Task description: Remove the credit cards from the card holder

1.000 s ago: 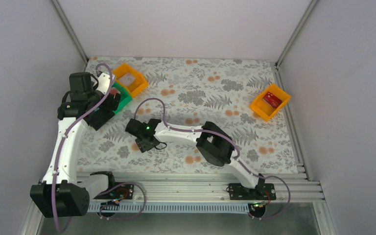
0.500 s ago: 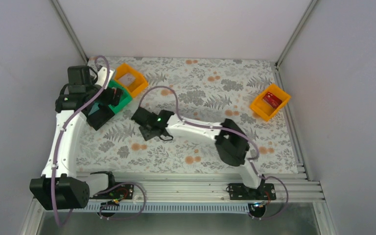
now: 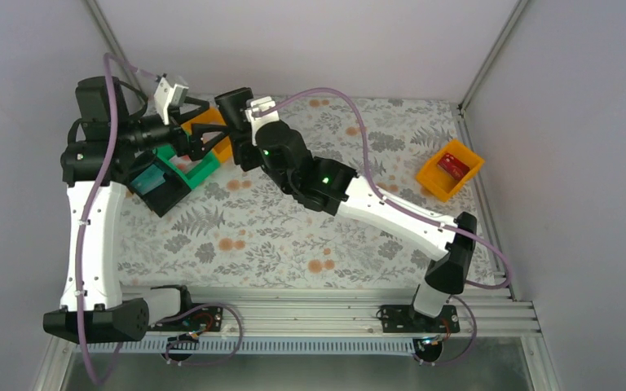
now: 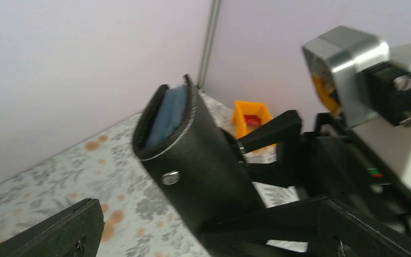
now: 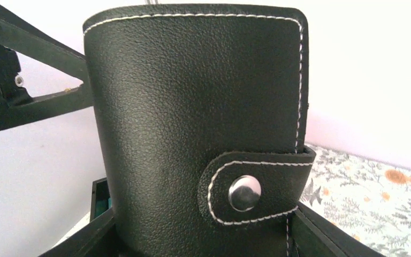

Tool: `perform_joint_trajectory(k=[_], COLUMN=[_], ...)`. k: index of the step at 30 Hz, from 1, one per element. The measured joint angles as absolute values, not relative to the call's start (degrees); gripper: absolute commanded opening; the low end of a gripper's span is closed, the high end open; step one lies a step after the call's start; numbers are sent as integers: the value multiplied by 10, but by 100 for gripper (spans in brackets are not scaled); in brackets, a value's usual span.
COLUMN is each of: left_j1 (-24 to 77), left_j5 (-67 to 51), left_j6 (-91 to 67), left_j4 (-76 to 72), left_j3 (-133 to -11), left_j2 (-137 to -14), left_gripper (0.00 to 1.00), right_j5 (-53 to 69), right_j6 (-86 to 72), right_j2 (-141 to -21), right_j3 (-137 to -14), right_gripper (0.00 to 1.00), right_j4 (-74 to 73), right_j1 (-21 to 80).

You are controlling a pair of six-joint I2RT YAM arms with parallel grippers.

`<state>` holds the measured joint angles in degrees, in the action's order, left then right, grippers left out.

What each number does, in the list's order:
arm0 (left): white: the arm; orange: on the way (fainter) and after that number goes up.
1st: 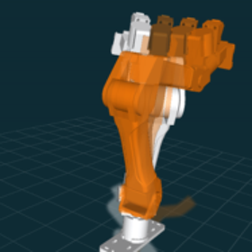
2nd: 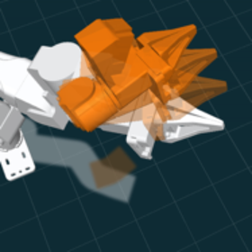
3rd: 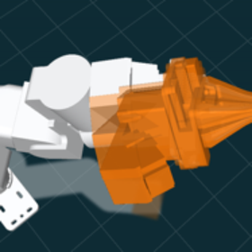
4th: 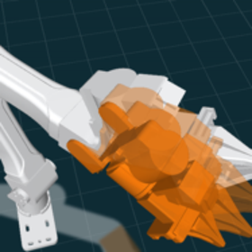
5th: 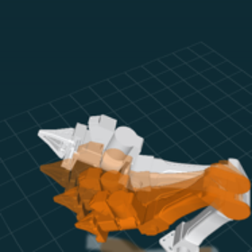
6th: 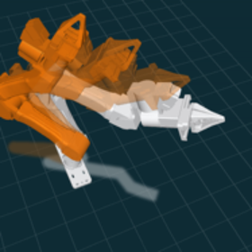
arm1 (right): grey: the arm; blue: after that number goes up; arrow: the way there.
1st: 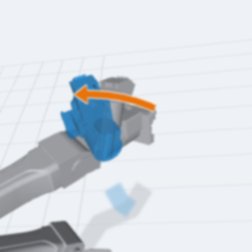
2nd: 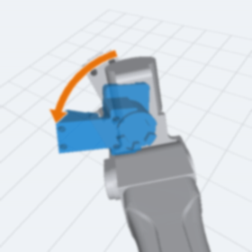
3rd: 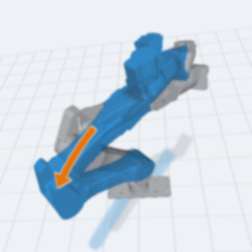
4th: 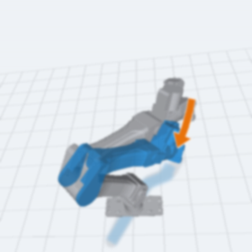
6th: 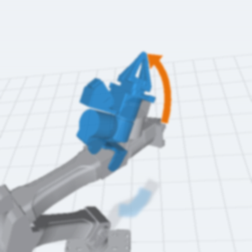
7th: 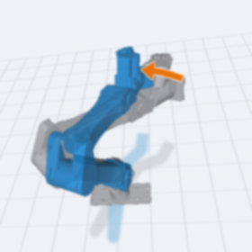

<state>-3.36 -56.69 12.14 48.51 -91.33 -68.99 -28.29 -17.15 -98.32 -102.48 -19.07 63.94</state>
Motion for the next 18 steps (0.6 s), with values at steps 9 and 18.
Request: perform_joint_trajectory(k=[9, 18], left_j1=[-17, -5], left_j5=[-612, -609], left_j6=[30, 5], left_j4=[422, 401], left_j3=[-885, -865], left_j2=[-697, -710], left_gripper=[83, 3], right_j5=[-257, -227], right_j6=[-115, -64], right_j2=[-989, -989], right_j3=[-1025, -1018], right_gripper=[62, 74], right_j4=[-160, -142], right_j1=[639, 641])
